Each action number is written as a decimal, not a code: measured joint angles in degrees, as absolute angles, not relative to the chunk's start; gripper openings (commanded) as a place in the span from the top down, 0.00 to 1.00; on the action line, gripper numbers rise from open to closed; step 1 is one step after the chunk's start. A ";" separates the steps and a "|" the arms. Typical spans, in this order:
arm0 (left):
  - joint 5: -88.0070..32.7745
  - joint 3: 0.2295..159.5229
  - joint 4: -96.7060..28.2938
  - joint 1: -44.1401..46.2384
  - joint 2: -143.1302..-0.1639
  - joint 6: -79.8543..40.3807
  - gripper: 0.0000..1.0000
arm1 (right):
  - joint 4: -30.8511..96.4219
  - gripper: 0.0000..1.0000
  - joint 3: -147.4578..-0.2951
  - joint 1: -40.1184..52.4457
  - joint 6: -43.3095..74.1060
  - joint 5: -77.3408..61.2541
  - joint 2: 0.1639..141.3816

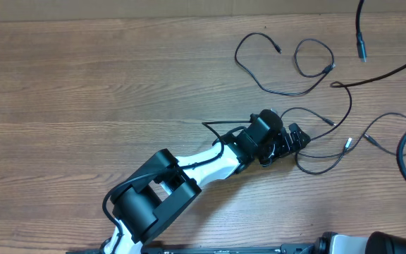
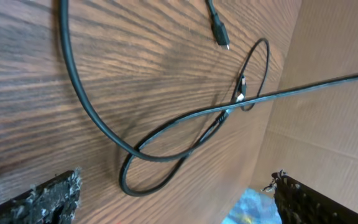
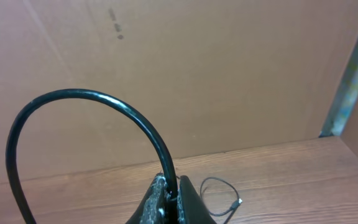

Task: Untangle cables

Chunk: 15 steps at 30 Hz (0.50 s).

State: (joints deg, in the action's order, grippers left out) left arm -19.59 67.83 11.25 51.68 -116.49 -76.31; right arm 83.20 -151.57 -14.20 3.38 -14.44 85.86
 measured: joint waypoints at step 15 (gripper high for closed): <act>-14.92 68.01 14.66 53.28 -118.30 -77.97 0.00 | 84.16 0.96 -151.83 -14.20 4.21 -17.45 82.35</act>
